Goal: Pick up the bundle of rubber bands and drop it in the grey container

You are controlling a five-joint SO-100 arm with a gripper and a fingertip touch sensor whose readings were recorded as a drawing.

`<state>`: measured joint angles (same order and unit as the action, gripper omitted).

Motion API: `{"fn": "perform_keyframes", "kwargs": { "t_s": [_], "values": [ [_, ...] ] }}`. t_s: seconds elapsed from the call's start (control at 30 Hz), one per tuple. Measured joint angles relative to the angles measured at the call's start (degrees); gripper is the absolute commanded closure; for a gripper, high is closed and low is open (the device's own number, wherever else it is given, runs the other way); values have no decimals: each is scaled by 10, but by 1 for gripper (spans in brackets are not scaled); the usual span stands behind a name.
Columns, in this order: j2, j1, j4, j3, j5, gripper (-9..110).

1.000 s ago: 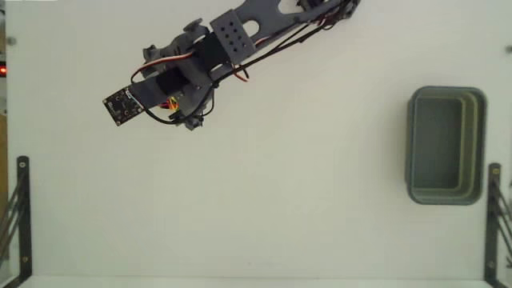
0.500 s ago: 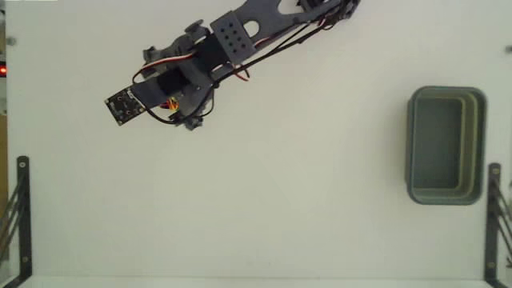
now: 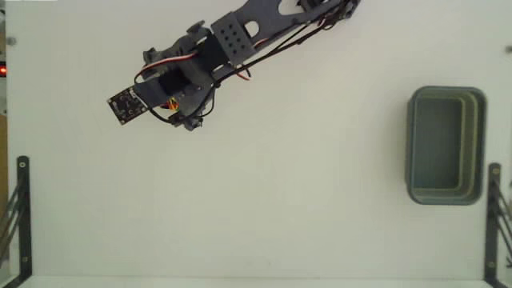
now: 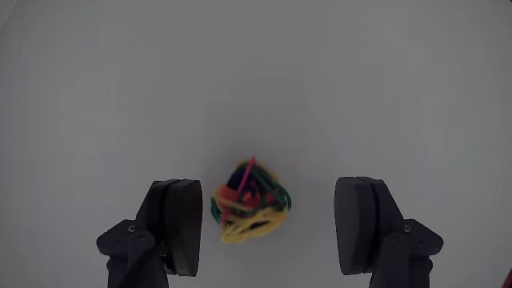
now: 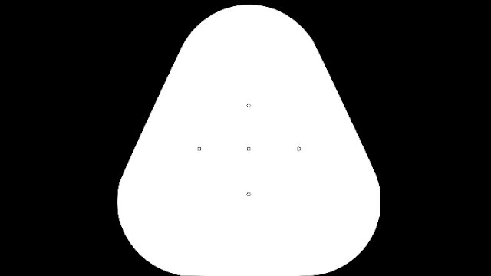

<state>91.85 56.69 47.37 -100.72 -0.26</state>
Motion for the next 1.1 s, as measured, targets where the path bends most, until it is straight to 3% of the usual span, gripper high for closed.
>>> {"fn": "perform_keyframes", "kwargs": {
  "t_s": [1.1],
  "values": [
    [-18,0,-83,-66,0,-9]
  ]
}}
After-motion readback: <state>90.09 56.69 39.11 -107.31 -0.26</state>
